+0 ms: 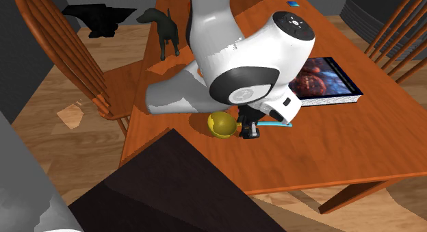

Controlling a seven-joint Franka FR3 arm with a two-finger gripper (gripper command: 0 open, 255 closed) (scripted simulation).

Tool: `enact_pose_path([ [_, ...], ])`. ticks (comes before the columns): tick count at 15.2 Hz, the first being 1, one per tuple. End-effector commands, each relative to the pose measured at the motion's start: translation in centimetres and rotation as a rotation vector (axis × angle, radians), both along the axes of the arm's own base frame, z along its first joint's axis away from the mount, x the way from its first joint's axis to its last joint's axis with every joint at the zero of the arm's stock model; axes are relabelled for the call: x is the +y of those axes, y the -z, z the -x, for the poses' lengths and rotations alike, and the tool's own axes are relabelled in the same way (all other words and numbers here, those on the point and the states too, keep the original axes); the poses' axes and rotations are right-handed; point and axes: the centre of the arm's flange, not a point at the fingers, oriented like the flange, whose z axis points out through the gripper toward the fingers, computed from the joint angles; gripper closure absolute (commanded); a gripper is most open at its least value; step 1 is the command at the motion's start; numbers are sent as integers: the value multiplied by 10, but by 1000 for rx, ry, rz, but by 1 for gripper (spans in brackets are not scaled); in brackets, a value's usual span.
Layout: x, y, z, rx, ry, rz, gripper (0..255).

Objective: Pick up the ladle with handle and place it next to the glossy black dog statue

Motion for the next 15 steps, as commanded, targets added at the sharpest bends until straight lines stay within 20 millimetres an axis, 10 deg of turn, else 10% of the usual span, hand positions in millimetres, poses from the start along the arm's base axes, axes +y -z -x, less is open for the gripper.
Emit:
enact_pose_path([
  [1,2,0,-2,-1,-4,0,255],
  [15,2,-74,-2,-1,-4,0,255],
])
